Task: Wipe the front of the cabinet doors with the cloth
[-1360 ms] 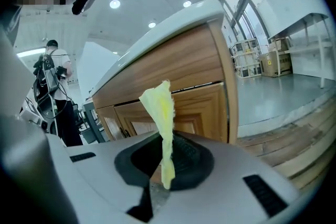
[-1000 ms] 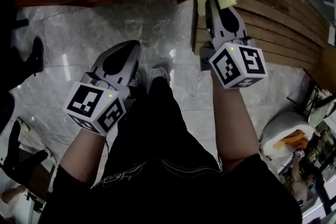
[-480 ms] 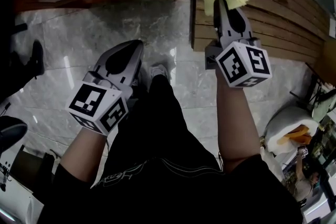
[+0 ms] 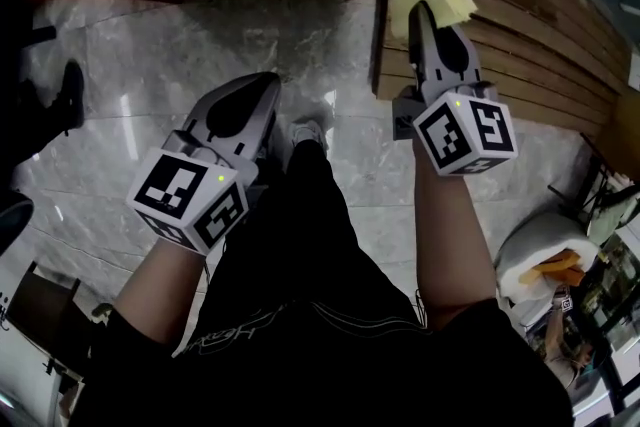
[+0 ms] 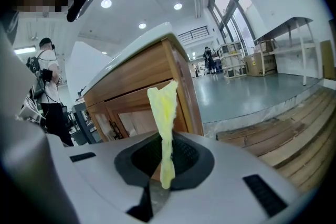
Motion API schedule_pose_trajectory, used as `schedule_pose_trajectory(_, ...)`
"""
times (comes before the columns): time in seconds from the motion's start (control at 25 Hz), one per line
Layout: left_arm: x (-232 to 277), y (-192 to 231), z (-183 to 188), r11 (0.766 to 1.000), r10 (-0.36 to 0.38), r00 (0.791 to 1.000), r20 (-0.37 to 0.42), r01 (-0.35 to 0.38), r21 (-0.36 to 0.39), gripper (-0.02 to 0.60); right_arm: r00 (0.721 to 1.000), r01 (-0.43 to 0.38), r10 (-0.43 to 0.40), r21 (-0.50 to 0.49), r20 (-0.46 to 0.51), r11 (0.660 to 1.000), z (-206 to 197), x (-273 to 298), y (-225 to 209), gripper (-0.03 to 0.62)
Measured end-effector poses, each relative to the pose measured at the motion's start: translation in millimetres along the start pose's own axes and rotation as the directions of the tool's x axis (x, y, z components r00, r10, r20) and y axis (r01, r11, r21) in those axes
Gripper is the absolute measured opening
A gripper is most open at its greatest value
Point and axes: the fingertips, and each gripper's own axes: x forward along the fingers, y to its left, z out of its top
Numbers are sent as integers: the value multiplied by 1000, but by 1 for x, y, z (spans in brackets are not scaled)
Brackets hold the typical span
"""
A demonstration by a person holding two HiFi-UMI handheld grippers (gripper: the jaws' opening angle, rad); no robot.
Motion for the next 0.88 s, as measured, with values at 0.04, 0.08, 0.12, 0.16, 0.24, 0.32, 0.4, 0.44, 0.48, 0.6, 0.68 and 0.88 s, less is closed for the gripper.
schedule_pose_trajectory(0.04,-2,4,-1,1000,5,1000,1,-5,-5,6,1000,-10,10,-2,-5,1000,-2,3,5,41)
schedule_pose_trajectory(0.08,-5,8,-2,1000,11,1000,3,-11,-11,6,1000,-24,24,-5,-8,1000,-4,6,11,41)
schedule_pose_trajectory(0.12,-7,12,-3,1000,17,1000,5,-17,-16,6,999,-43,43,-7,-10,999,-6,9,18,41)
schedule_pose_trajectory(0.16,-10,16,-3,999,24,1000,8,-24,-22,6,998,-66,66,-11,-12,998,-8,12,27,41)
schedule_pose_trajectory(0.24,-17,25,-4,999,39,999,15,-38,-36,6,993,-116,115,-32,-27,993,-13,18,45,41)
schedule_pose_trajectory(0.32,-24,34,-5,998,53,998,22,-52,-47,6,987,-158,155,-54,-50,986,-17,24,63,41)
schedule_pose_trajectory(0.4,-31,44,-5,996,66,997,28,-65,-61,6,981,-194,192,-44,-43,980,-22,31,77,41)
schedule_pose_trajectory(0.44,-35,49,-5,995,74,997,32,-71,-68,6,977,-211,209,-37,-39,977,-25,35,84,41)
schedule_pose_trajectory(0.48,-39,54,-5,994,82,996,37,-79,-75,6,973,-228,227,-37,-42,973,-28,38,92,41)
schedule_pose_trajectory(0.6,-53,69,-6,989,116,992,54,-110,-103,6,960,-274,270,-58,-75,960,-38,52,113,41)
schedule_pose_trajectory(0.68,-62,81,-7,984,136,989,61,-128,-120,6,954,-290,283,-68,-97,955,-43,62,124,41)
schedule_pose_trajectory(0.88,-84,108,-15,967,198,977,74,-182,-179,6,937,-338,323,-102,-135,936,-51,88,149,41)
